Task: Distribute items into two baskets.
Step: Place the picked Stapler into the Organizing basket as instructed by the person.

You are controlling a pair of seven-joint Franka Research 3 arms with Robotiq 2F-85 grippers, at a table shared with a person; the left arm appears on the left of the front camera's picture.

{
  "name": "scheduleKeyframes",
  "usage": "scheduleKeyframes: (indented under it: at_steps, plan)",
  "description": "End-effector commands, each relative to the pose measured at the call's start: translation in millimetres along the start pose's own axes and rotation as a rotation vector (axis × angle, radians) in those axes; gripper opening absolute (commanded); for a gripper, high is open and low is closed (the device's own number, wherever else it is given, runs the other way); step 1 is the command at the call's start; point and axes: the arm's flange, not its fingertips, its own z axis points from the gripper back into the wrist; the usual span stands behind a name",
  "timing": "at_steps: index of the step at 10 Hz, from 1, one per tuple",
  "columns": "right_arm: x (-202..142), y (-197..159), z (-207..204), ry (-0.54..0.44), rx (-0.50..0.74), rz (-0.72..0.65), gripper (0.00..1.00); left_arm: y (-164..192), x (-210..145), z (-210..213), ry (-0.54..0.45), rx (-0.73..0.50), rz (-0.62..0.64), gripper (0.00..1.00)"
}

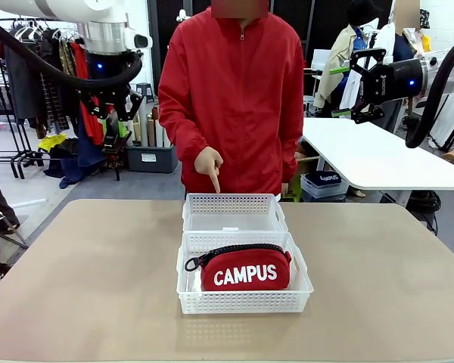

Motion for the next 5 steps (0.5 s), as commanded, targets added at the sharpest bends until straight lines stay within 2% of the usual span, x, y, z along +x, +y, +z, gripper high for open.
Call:
scheduleKeyframes:
  at_steps: [1,5]
  plan:
    - [-1,2,-1,0.002,0.004,-0.014,1.0,-12,14,8,-0.019,0.05,-0.227,0.0]
    - [-1,2,-1,0.002,0.004,-0.014,1.0,-57,38,3,-0.036,0.011,-0.54,0.0]
